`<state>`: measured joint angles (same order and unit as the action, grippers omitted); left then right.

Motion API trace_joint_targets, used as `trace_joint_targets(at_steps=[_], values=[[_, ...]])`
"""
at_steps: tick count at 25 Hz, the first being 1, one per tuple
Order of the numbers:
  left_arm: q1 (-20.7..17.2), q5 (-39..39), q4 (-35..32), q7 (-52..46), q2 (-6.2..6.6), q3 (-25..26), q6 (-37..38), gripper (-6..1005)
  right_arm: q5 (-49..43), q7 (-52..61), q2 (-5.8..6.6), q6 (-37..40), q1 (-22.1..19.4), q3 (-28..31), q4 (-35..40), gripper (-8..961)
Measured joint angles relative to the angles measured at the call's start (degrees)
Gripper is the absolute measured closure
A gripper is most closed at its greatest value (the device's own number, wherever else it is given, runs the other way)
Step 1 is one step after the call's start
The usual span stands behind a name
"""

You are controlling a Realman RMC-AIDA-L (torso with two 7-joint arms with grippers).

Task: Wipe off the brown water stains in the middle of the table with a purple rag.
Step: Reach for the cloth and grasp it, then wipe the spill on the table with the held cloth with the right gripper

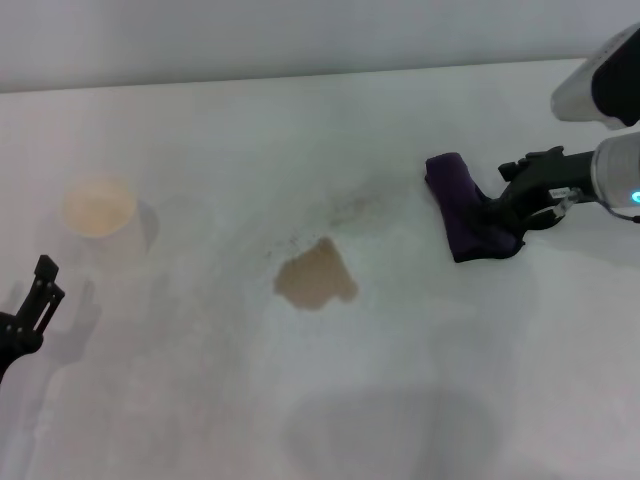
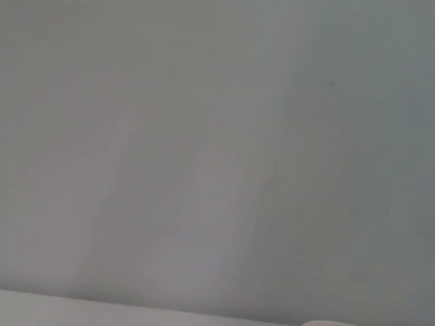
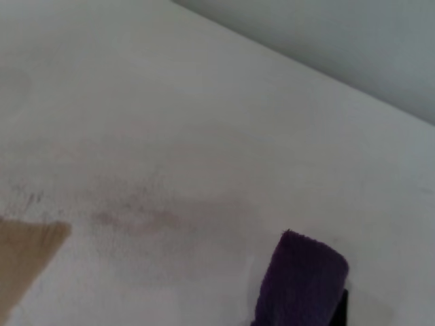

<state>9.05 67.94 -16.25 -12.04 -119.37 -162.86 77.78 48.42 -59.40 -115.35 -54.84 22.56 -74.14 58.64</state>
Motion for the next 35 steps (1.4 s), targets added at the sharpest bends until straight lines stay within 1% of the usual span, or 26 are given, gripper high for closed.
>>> trace_joint_targets(at_steps=[6,11,16,22,28,30,35], values=[[0.66,0.0,-0.01,0.0,0.02,0.14,0.01,112,-0.18,0.12,-0.04,2.11,2.45,-0.7,-3.77,142],[0.83,0.0,0.04,0.0,0.02,0.92,0.01,112,-0.46,0.01,0.08,2.51,3.08,-0.73,-4.69,363],[0.91,0.0,0.18,0.0,0.02,1.57,0.35,112,-0.53,0.01,0.25,2.59,3.24,-0.48,-4.69,457],[1.11,0.0,0.56,0.0,0.11,2.2,0.53,111,-0.42,0.02,0.09,2.27,3.57,-0.62,-4.31,570],[1.12,0.0,0.69,0.0,0.1,2.2,0.54,111,0.02,0.04,0.01,1.76,3.54,-0.63,-3.77,808],[0.99,0.0,0.7,0.0,0.1,2.19,0.57,111,0.26,0.02,-0.03,1.3,3.55,-0.76,-3.25,861],[0.77,-0.01,0.7,-0.09,0.1,2.19,0.64,111,2.77,-1.19,-0.06,-2.09,3.19,-2.26,-0.05,860]])
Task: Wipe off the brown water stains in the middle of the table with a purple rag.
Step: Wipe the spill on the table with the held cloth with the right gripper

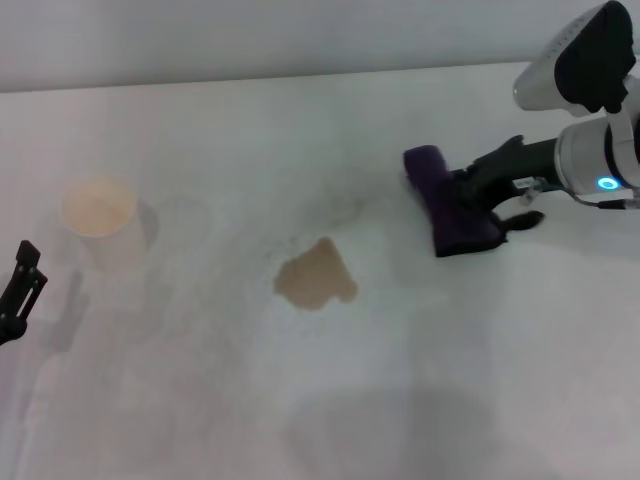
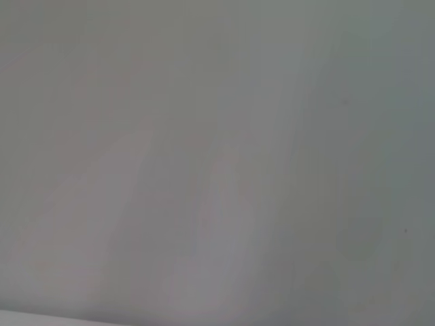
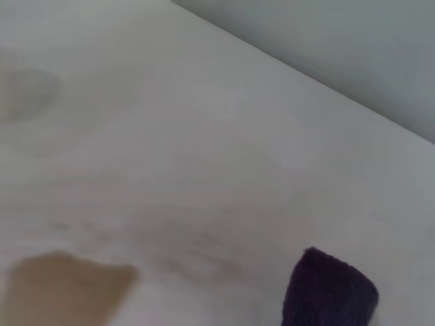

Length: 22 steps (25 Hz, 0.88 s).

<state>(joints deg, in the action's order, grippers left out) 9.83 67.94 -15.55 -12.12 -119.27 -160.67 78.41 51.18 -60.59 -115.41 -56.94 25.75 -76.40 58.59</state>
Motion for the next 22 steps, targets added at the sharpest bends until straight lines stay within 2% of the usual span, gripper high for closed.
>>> trace_joint_targets(at_steps=[4,5,6,10,16,19,22], values=[[-0.03,0.0,0.0,0.0,0.0,0.0,0.0,111,4.9,-4.64,0.01,-6.45,-0.88,-2.35,4.33,860],[-0.05,0.01,0.0,0.0,0.0,0.0,0.01,111,7.05,-6.91,0.0,-9.56,-1.1,-5.04,6.39,860],[-0.05,0.0,0.0,0.0,-0.02,0.0,0.0,112,7.05,-6.91,0.0,-9.56,-1.1,-5.04,6.39,860],[-0.07,0.02,0.0,-0.06,-0.07,0.01,0.0,112,9.65,-9.45,-0.13,-10.19,-0.28,-15.3,7.65,860],[0.47,0.0,-0.1,-0.23,-0.11,0.01,0.01,112,11.87,-9.57,-0.6,1.99,2.32,-32.19,5.23,859],[0.57,0.0,-0.37,-0.28,-0.16,0.0,-0.01,112,11.74,-9.54,-0.6,9.46,2.4,-36.99,4.41,860],[0.42,0.01,-0.42,-0.33,-0.17,0.0,-0.01,112,11.32,-9.41,-0.59,16.21,2.51,-38.93,2.92,862]])
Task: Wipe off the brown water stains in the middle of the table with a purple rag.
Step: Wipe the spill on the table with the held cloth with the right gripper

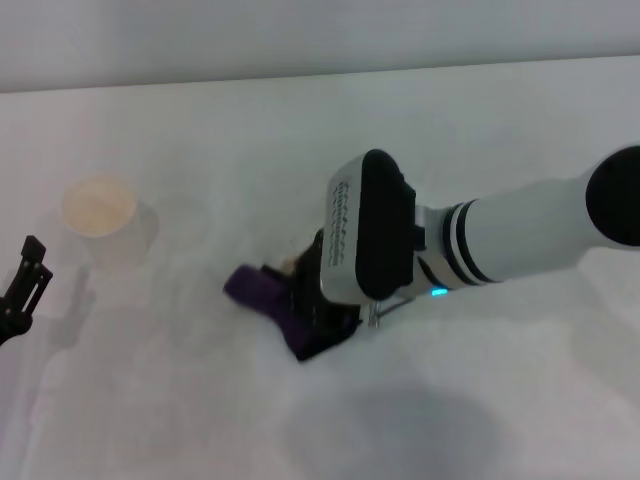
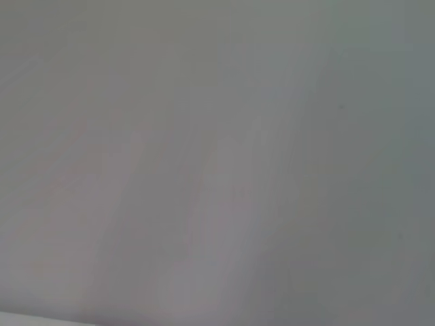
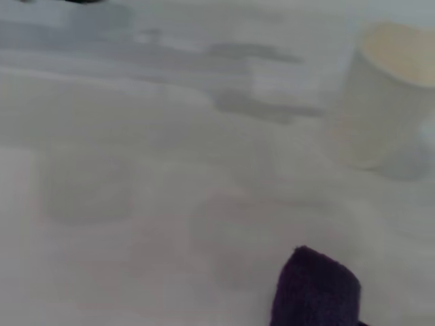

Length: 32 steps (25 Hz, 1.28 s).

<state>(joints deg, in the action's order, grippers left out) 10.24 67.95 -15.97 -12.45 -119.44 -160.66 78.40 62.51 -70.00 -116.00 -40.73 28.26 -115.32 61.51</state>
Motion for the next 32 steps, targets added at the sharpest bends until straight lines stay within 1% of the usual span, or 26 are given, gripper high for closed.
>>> trace_joint_targets(at_steps=[4,7,11,13,15,17,20,23,26,29,32], values=[[-0.17,-0.01,0.12,-0.02,0.0,0.0,-0.01,112,-0.08,0.1,0.18,7.84,-0.06,0.99,-3.61,862],[-0.24,-0.01,0.0,-0.03,0.0,0.0,0.0,111,-0.61,0.12,0.35,11.97,0.04,3.97,-7.14,862],[-0.13,-0.01,-0.01,-0.03,0.0,0.01,-0.01,111,-1.53,0.15,0.26,13.38,0.45,10.55,-11.33,862],[-0.14,-0.01,-0.01,-0.03,0.0,0.0,-0.01,111,-1.44,0.19,0.34,13.35,0.23,12.59,-11.55,862],[-0.12,0.0,0.01,-0.03,0.0,0.0,-0.01,111,-1.27,0.2,0.38,12.56,-0.22,13.23,-10.86,862],[0.01,0.0,0.07,-0.03,0.0,0.0,-0.01,111,-1.16,0.19,0.29,10.57,-0.31,12.14,-9.89,863],[0.16,0.01,0.0,-0.08,0.0,0.01,0.0,111,-0.25,0.19,0.05,6.18,0.23,7.92,-7.97,863],[0.18,0.02,0.01,-0.12,0.0,0.47,0.0,111,2.01,0.19,-0.04,3.54,0.55,1.34,-4.11,863],[0.2,0.37,0.0,-0.12,0.0,0.72,0.0,111,2.38,-0.21,-0.01,3.26,0.55,-4.47,-0.76,863],[0.21,0.61,-0.02,-0.12,0.0,0.72,0.0,111,2.09,-0.73,0.01,4.65,0.47,-6.48,-0.17,863],[0.22,0.61,-0.07,-0.12,0.0,0.72,0.0,112,1.99,-0.45,0.19,7.73,0.38,-5.53,-1.69,863]])
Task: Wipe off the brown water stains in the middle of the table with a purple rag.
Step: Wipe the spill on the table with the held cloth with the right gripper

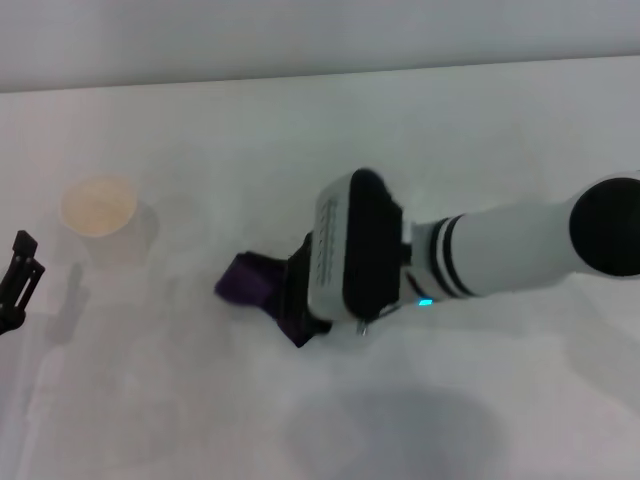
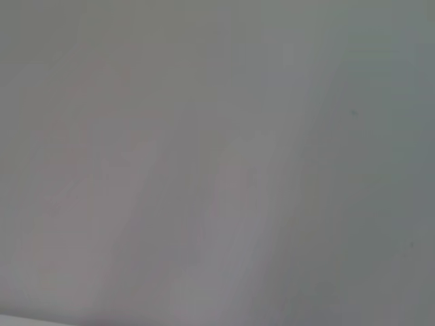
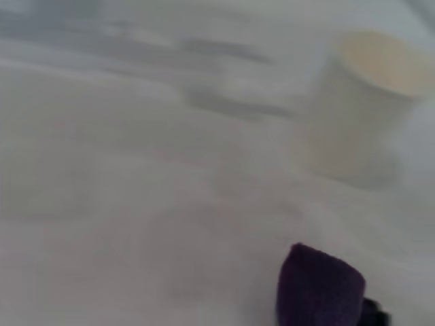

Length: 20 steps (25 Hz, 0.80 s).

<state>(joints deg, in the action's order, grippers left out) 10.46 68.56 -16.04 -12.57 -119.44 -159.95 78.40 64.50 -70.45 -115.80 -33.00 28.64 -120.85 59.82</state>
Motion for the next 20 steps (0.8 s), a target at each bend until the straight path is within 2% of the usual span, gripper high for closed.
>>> trace_joint_targets(at_steps=[9,16,20], values=[[0.0,0.0,-0.07,0.0,0.0,-0.02,0.0,112,-4.05,0.29,0.22,10.0,0.47,13.79,-9.74,865],[-0.22,-0.01,-0.04,0.01,0.0,-0.02,0.0,112,-6.96,0.49,0.39,9.64,0.39,22.59,-11.91,860],[-0.33,-0.01,-0.04,0.0,0.0,-0.01,0.04,112,-7.34,0.51,0.43,8.36,-0.66,24.13,-9.99,857]])
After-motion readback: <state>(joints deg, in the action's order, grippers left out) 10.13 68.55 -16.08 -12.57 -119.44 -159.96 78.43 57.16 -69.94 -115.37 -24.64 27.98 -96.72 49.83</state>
